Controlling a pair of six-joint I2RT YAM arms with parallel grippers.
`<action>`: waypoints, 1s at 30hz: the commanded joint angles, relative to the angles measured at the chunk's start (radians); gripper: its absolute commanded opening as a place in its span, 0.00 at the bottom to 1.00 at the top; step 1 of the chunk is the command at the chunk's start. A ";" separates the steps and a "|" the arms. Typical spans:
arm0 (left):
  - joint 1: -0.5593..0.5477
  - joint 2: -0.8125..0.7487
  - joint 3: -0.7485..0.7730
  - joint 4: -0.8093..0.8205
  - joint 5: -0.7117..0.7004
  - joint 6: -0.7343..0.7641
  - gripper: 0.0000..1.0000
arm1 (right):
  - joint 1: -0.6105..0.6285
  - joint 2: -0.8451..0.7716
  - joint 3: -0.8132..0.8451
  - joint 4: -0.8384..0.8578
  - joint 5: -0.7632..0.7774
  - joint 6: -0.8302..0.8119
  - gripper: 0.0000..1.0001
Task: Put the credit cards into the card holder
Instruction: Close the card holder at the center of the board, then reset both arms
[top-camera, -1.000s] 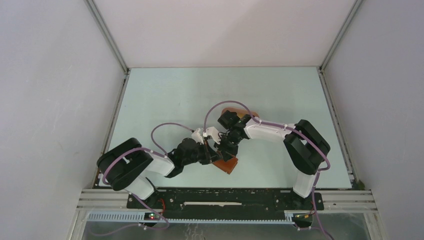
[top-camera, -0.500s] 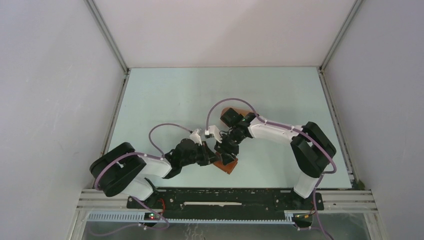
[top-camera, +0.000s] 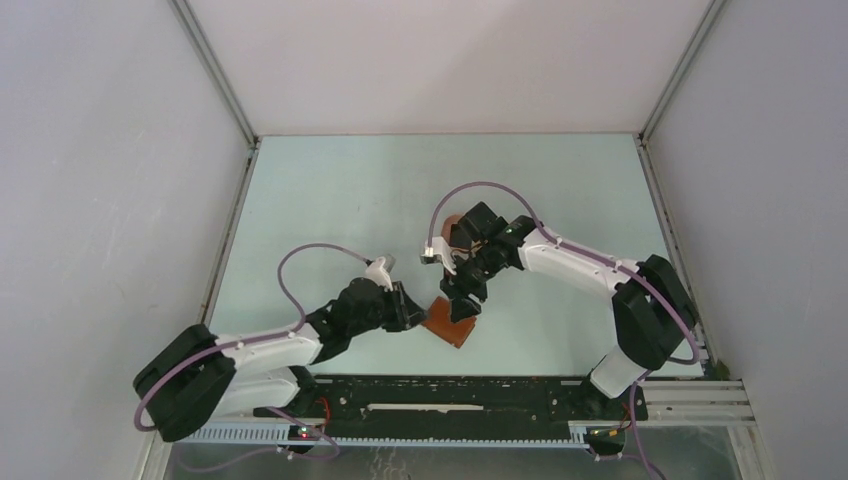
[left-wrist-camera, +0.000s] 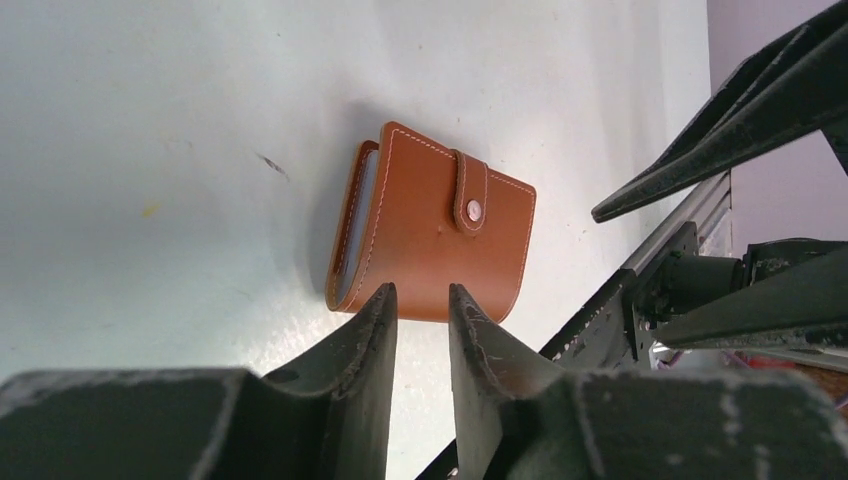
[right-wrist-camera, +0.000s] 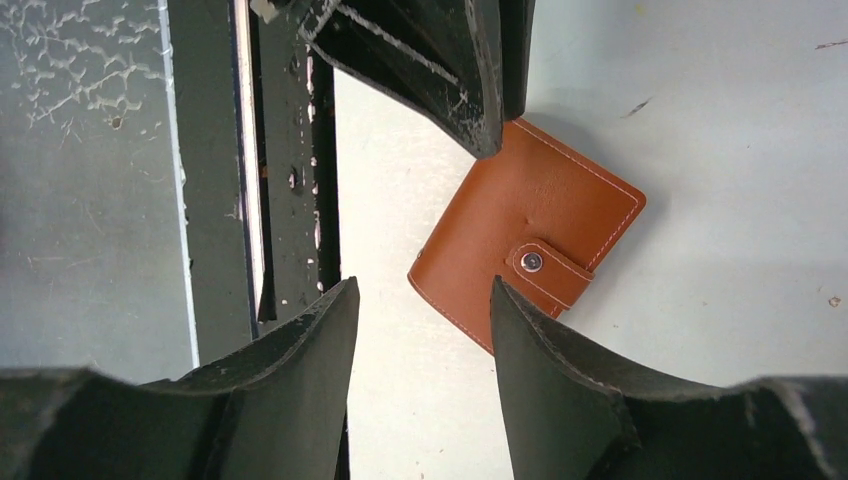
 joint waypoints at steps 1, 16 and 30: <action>-0.005 -0.105 0.003 -0.115 -0.053 0.072 0.31 | -0.016 -0.063 0.005 -0.025 -0.045 -0.046 0.60; -0.006 -0.214 0.005 -0.123 -0.013 0.109 0.33 | -0.073 -0.106 0.016 -0.072 -0.082 -0.094 0.59; -0.011 -0.171 0.024 -0.049 0.037 0.098 0.30 | -0.095 -0.118 0.016 -0.077 -0.080 -0.102 0.59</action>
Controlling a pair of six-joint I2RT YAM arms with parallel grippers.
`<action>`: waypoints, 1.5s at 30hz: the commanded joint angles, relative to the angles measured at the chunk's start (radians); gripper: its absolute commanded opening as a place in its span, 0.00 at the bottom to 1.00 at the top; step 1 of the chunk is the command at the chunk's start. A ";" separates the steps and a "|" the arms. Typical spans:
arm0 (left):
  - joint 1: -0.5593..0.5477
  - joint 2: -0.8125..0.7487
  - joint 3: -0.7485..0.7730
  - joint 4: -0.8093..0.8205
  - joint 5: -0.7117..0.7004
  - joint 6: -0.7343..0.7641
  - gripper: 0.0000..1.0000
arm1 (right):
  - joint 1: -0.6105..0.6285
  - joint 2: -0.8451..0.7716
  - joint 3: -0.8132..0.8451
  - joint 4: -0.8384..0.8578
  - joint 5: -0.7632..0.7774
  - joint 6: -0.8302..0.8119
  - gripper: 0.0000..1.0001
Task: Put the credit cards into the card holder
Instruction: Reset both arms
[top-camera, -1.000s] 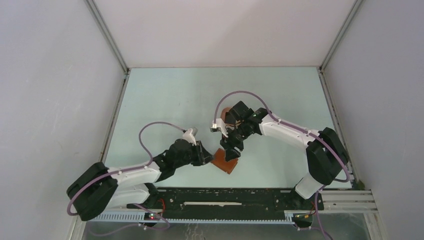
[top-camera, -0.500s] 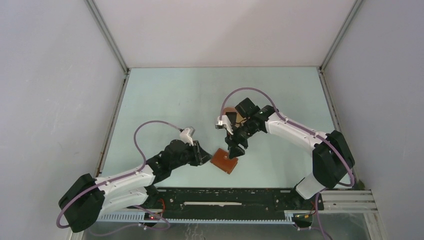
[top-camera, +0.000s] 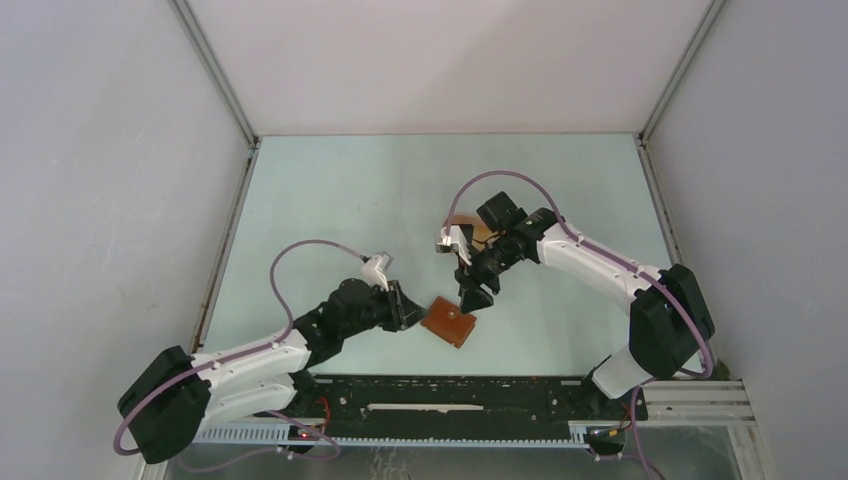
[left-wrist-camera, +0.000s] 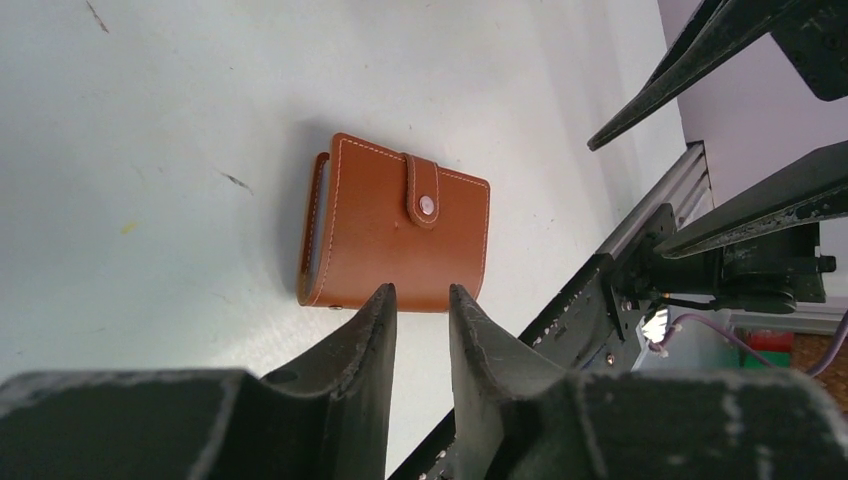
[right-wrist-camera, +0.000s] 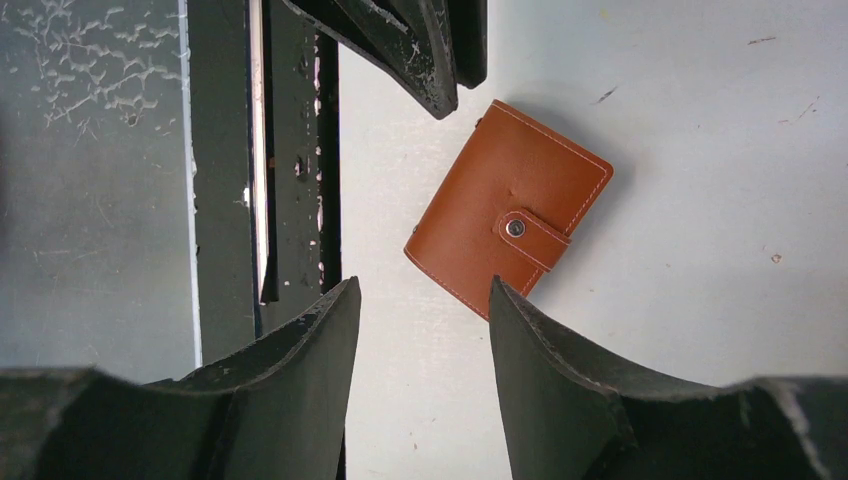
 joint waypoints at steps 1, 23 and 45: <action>-0.012 0.026 0.025 0.065 0.029 0.019 0.30 | -0.008 -0.042 0.017 -0.008 -0.018 -0.023 0.59; -0.047 -0.146 0.036 -0.111 -0.043 0.104 0.37 | -0.166 -0.225 -0.004 -0.007 -0.004 -0.029 0.59; 0.435 -0.366 0.567 -0.757 0.052 0.412 0.96 | -0.675 -0.692 -0.024 0.121 0.086 0.337 1.00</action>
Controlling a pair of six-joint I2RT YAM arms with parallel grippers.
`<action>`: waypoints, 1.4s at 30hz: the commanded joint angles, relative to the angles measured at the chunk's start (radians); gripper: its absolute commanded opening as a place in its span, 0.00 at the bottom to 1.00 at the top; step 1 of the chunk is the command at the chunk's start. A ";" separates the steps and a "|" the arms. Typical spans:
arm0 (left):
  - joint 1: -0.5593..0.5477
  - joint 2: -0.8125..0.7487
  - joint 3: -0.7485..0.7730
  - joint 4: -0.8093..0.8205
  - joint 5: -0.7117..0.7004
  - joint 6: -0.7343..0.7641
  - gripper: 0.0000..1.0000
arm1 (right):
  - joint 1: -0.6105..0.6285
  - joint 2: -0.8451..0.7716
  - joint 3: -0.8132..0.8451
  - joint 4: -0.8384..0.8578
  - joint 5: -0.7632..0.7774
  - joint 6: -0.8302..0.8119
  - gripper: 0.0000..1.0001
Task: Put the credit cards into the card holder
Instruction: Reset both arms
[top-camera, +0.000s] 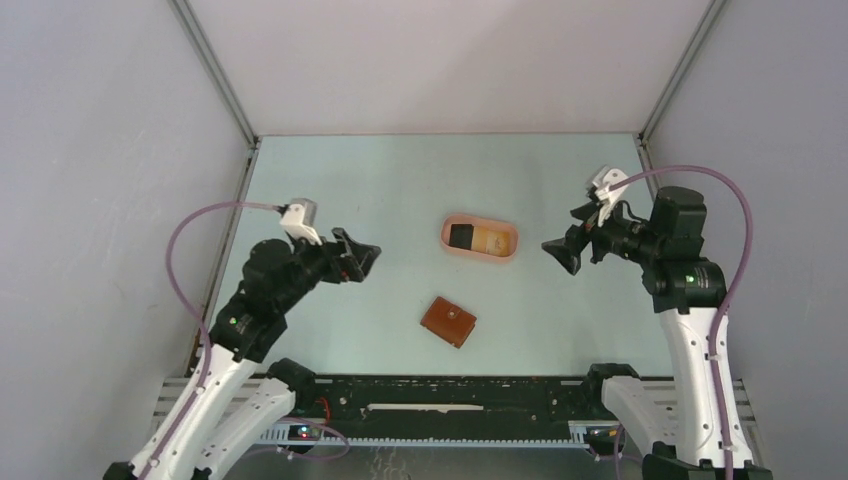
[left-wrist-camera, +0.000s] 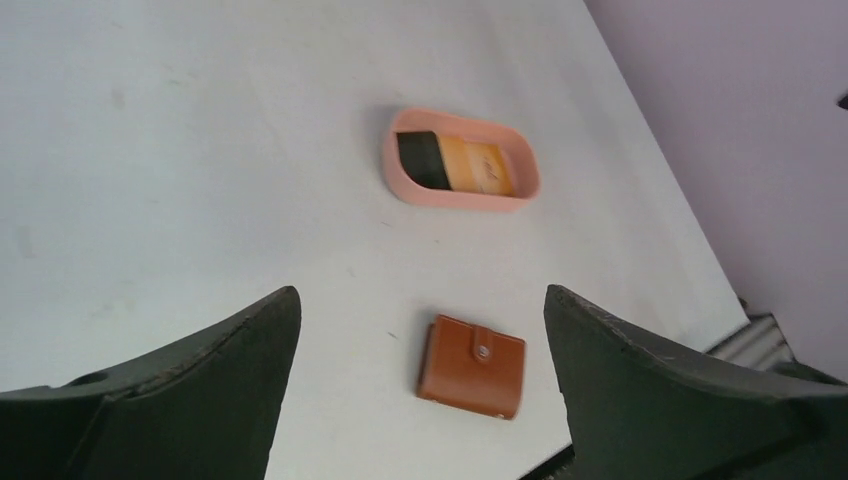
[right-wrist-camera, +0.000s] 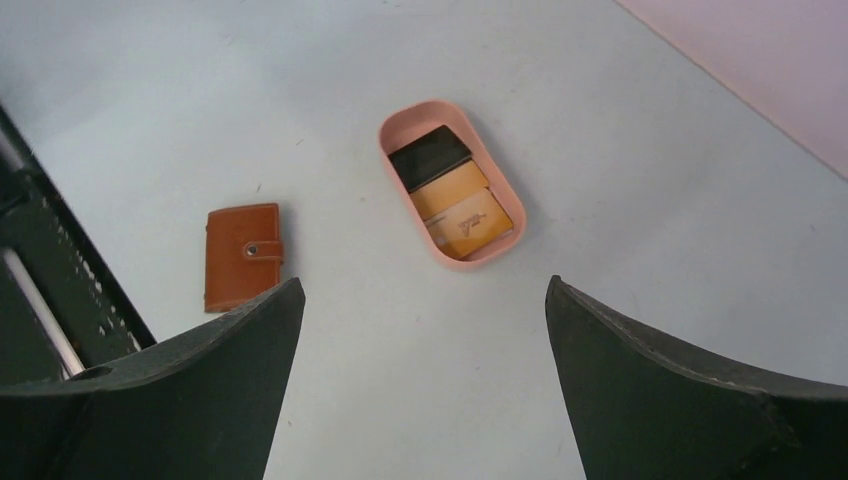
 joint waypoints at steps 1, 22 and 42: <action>0.171 -0.011 0.111 -0.114 0.127 0.101 0.97 | -0.033 -0.022 0.033 0.064 0.089 0.227 1.00; 0.281 -0.063 0.199 -0.237 0.104 0.195 1.00 | -0.133 -0.058 0.048 0.152 -0.016 0.503 1.00; 0.281 -0.102 0.149 -0.205 0.144 0.160 1.00 | -0.136 -0.072 0.035 0.153 -0.035 0.486 1.00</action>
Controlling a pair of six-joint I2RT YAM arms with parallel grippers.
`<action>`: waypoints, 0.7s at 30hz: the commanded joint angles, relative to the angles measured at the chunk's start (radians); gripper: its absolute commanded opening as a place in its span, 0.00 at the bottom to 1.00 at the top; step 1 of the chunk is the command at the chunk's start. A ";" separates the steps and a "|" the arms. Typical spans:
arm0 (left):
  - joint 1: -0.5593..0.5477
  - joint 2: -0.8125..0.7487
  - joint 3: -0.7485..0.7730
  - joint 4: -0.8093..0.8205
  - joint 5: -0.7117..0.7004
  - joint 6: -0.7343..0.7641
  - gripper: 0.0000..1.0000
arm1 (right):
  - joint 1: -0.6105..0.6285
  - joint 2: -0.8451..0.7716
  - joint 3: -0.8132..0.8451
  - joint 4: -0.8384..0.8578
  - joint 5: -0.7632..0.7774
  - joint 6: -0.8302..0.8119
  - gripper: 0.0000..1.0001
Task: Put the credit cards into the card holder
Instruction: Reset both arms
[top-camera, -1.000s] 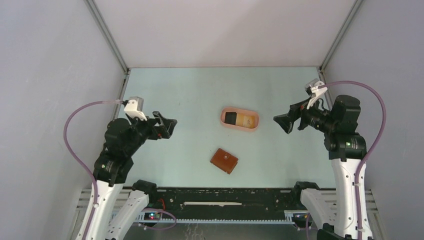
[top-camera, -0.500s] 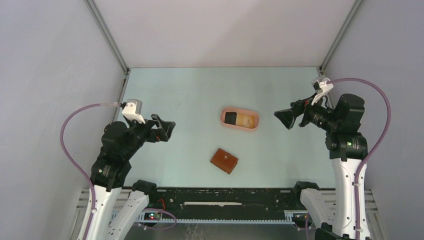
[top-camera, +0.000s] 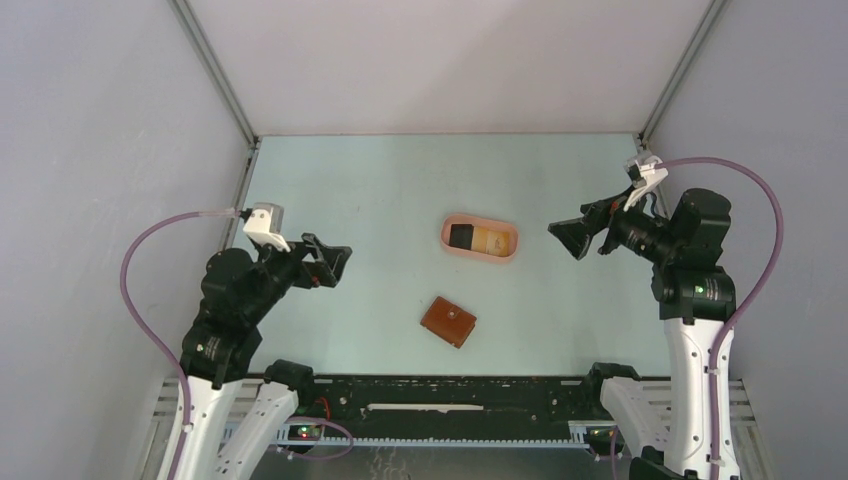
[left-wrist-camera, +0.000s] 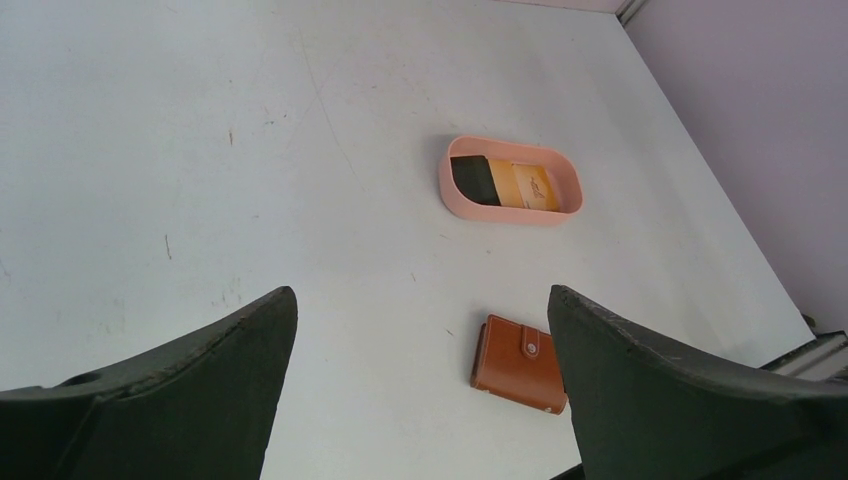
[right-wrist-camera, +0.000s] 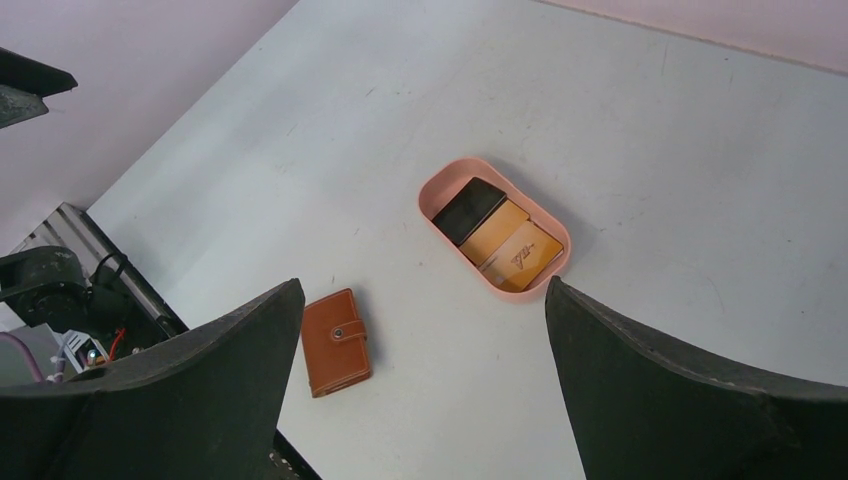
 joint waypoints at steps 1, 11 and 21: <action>0.009 -0.013 -0.022 0.031 0.025 -0.007 1.00 | -0.004 -0.011 0.024 0.025 -0.018 0.013 1.00; 0.009 -0.019 -0.034 0.033 0.021 -0.003 1.00 | -0.005 -0.012 0.024 0.028 -0.015 0.013 1.00; 0.008 -0.023 -0.046 0.039 0.019 -0.003 1.00 | -0.004 -0.013 0.022 0.030 -0.014 0.017 1.00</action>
